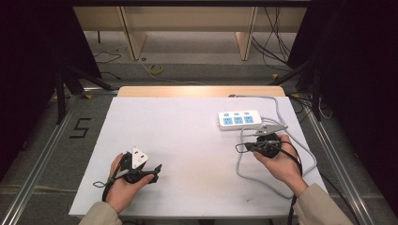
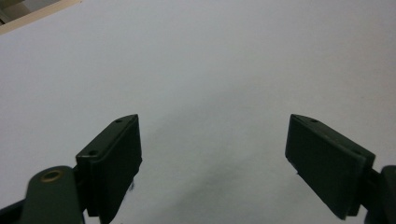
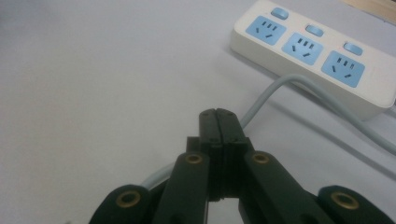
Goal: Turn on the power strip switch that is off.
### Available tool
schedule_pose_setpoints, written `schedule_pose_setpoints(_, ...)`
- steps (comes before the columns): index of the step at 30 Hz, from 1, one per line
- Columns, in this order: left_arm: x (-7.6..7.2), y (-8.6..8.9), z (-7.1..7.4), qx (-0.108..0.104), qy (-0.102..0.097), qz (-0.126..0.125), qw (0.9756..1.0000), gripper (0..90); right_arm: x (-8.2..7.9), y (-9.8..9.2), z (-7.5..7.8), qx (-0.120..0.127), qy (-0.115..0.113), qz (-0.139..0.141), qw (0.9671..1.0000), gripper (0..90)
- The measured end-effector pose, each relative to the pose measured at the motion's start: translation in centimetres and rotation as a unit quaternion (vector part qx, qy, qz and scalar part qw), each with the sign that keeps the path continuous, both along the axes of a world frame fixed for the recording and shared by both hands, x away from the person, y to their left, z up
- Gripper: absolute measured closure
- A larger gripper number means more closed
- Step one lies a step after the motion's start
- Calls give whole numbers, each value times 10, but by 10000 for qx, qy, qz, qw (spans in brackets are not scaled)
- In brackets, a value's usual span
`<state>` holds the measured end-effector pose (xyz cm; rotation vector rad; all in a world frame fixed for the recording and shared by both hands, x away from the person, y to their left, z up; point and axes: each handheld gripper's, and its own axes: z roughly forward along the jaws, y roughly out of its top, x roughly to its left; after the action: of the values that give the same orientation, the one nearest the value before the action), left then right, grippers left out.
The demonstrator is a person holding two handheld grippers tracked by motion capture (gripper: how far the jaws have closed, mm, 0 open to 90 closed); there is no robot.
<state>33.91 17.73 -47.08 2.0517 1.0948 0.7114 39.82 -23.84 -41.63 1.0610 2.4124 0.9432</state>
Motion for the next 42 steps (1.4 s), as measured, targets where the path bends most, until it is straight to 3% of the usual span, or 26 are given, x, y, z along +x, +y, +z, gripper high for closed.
schedule_pose_setpoints(42, 0, -1, 0, -25, -3, -29, 10000, 187, 40, 10, 20, -232, 89, -109, 9996, 900)
